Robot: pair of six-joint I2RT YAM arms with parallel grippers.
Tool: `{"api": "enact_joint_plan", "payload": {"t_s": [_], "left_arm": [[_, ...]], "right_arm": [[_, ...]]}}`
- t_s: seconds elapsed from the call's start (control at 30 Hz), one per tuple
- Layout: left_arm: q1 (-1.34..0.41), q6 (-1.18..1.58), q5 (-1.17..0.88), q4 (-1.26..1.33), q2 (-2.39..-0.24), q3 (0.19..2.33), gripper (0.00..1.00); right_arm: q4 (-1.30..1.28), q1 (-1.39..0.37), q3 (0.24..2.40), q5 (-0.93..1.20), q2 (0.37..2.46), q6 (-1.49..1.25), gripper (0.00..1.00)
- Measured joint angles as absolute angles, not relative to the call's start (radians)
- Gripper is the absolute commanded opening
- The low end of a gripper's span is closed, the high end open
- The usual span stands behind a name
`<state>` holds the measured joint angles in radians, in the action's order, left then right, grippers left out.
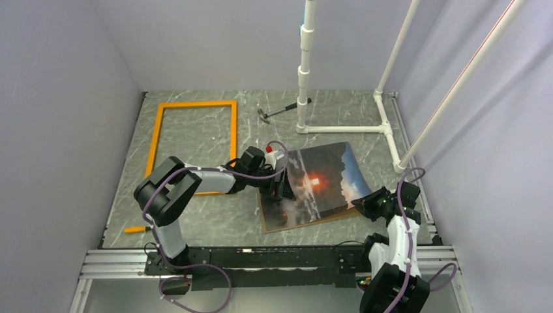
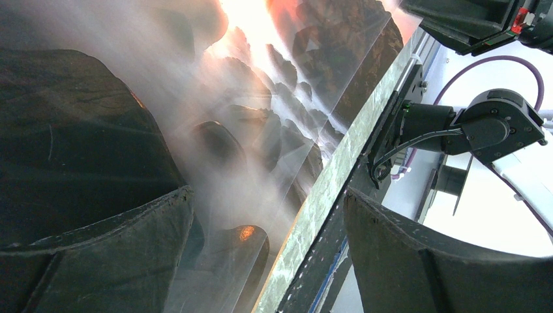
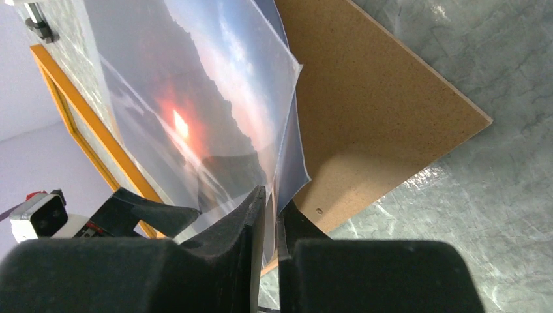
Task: Take the photo out of the frame
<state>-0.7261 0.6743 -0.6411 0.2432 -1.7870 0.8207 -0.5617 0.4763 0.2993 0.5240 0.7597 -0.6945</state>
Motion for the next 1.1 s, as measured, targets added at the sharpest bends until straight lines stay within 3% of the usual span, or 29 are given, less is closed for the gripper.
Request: {"api": "enact_joint_plan", "payload": {"t_s": [0.23,0.37,0.67,1.1], "left_arm": [[-0.726,0.674,-0.643,0.247,-1.789,0.821,0.93],[-0.726,0.674,-0.643,0.248,-1.79,0.821,0.93],[-0.726,0.674,-0.646,0.247,-1.791,0.823,0.93],[-0.743,0.673,-0.611,0.142,-1.726,0.824,0.93]], "right_arm": [[-0.588,0.476,0.3,0.525,0.76,-0.661,0.11],[-0.603,0.476,0.308,0.525,0.768,-0.641,0.0],[-0.616,0.476,0.317,0.522,0.781,-0.628,0.0],[-0.881,0.432,0.523,0.346,0.96,-0.665,0.0]]}}
